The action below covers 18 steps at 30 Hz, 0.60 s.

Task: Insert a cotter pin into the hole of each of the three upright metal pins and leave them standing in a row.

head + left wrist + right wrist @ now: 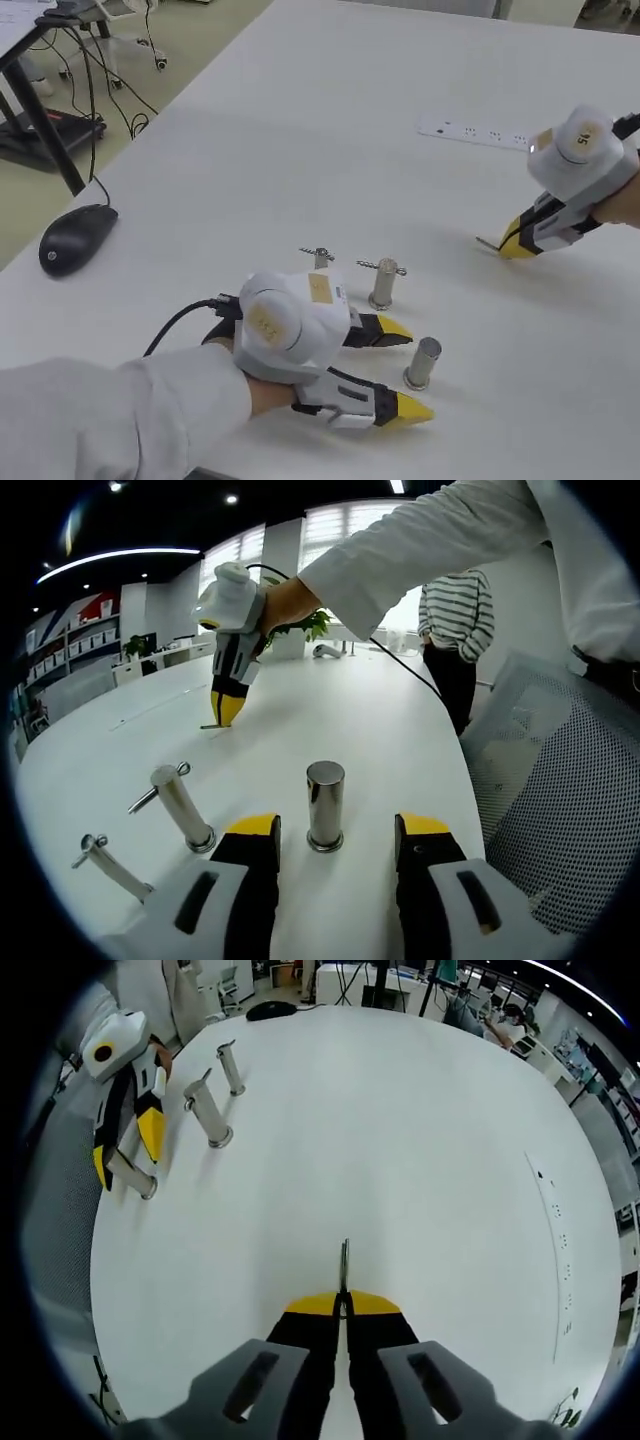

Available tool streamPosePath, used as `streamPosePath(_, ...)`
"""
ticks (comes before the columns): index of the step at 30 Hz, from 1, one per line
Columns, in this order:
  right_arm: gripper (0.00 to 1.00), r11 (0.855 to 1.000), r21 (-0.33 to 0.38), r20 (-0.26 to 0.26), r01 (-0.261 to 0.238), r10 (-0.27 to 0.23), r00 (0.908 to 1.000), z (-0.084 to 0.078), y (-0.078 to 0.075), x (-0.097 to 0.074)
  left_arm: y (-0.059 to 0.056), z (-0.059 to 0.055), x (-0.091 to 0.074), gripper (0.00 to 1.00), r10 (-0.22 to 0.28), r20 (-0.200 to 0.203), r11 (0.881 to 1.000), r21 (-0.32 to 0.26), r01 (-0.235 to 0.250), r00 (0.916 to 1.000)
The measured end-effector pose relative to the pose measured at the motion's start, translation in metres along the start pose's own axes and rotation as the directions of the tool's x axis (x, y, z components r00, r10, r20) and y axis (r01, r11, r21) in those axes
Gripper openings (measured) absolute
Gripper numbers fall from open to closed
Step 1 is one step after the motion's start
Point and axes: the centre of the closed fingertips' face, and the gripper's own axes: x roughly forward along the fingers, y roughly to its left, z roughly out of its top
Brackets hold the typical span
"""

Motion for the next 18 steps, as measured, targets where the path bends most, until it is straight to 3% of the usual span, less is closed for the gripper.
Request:
streamPosePath(3,0.03,1.0,-0.003,0.0,0.001,-0.001,1.0,0.0,0.001,-0.002,0.001,0.003,-0.004,0.45,0.007,0.009,1.0,-0.012,-0.007,0.9999)
streamPosePath(10,0.03,1.0,-0.022,0.001,0.005,-0.005,1.0,-0.002,0.024,-0.016,0.001,0.015,-0.014,0.44,0.021,0.036,0.999,-0.029,-0.02,0.9991)
streamPosePath(13,0.03,1.0,-0.025,0.014,0.014,-0.014,0.9998,0.001,0.03,-0.024,0.001,0.026,-0.02,0.43,0.037,0.079,0.997,-0.067,-0.032,0.9962)
streamPosePath(18,0.03,0.999,-0.034,0.027,0.023,-0.022,0.9994,0.004,0.042,-0.037,0.003,0.037,-0.028,0.44,0.058,0.1,0.996,-0.071,-0.051,0.9933)
